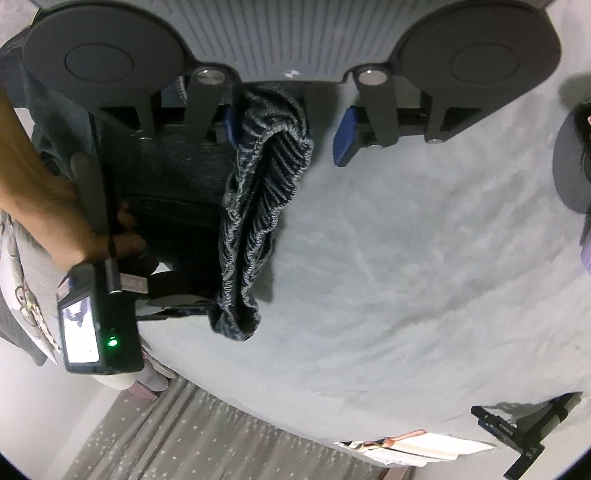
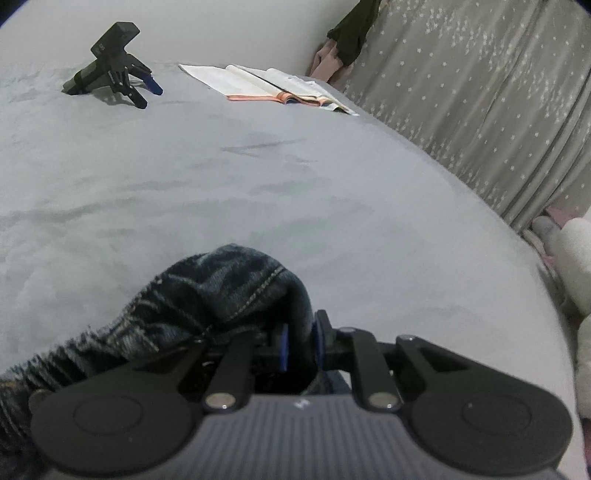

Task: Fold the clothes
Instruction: 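Lift the waistband with the left gripper while the right gripper pinches denim beside it, then open the right gripper off the denim and move it toward a jeans leg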

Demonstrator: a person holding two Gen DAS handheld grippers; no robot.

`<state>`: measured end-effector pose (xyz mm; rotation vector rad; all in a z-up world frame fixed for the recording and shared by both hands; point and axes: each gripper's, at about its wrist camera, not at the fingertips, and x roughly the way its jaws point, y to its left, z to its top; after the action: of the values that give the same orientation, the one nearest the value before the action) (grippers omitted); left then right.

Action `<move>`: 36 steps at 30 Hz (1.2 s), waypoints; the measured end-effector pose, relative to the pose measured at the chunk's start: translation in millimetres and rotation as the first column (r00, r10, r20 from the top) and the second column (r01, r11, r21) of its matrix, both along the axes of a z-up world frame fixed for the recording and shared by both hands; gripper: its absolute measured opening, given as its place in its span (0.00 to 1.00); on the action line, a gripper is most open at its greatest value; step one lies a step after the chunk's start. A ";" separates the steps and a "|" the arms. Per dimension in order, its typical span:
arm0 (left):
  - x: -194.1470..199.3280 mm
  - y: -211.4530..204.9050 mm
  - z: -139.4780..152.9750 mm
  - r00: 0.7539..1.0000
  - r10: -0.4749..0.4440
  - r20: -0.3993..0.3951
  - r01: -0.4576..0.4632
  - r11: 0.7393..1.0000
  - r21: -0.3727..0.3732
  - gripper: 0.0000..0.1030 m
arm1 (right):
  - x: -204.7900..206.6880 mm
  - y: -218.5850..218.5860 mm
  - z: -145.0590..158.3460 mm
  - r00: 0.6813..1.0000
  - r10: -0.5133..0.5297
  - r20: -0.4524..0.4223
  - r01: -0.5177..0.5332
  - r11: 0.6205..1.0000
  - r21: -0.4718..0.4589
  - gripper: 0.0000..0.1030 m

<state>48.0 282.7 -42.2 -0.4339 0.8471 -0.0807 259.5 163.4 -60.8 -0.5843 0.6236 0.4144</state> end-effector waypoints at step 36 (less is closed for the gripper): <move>-31.2 -10.7 3.8 0.996 0.076 -0.035 -0.073 0.994 0.079 0.82 | -143.3 -187.2 63.4 0.954 -0.270 -0.131 0.292 0.937 0.193 0.76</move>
<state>16.9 271.9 -38.3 -0.3945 0.8677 0.0296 116.2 -23.8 2.6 -0.2664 0.7403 0.2364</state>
